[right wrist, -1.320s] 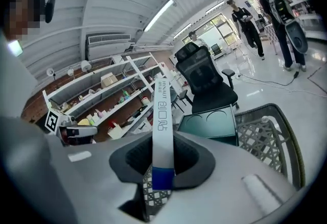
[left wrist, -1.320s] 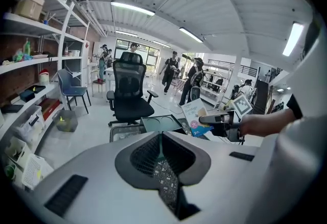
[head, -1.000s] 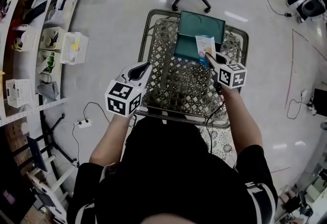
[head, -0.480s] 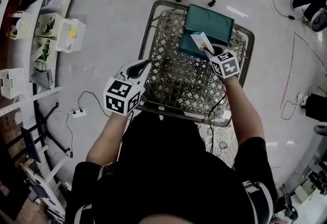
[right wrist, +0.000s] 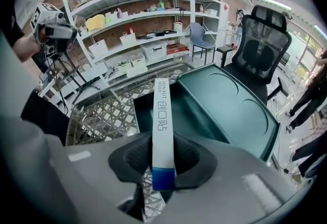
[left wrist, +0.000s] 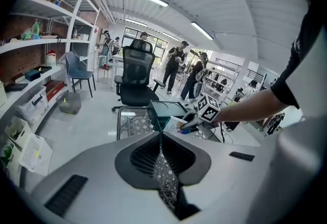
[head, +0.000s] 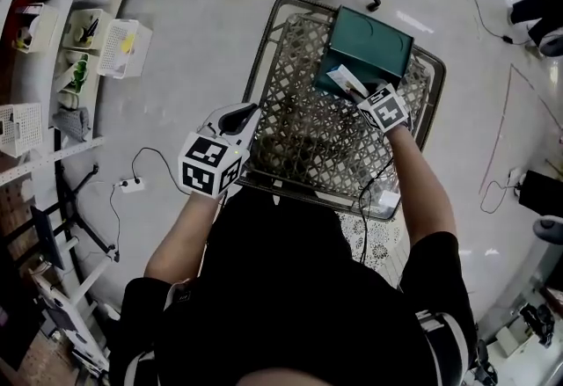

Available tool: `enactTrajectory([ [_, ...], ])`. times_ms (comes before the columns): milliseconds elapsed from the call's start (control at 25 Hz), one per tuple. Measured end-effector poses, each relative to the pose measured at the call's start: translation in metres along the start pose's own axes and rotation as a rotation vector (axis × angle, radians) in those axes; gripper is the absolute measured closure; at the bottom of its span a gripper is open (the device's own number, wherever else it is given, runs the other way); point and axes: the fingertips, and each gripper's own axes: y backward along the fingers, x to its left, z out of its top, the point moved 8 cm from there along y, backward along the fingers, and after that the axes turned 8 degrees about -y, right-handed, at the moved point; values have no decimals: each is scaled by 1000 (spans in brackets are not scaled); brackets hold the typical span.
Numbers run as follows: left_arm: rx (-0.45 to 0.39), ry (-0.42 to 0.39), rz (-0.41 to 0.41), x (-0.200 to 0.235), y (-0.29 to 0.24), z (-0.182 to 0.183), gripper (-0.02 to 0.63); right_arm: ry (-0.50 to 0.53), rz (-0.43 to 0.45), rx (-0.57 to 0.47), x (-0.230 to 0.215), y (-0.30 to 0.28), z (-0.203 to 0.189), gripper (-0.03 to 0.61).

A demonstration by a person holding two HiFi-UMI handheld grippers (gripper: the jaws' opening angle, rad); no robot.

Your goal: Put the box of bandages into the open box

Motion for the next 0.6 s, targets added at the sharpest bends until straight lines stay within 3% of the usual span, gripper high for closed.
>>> enactTrajectory([
  [400,4,-11,-9,-4,5,1,592,-4,-124,22,-19,14,-6,453],
  [480,5,-9,-11,-5,5,0,592,27,-112,29,-16,16,-7,468],
  [600,6,-6,-16,-8,3,0,592,118,-18,46,-5,13,-7,476],
])
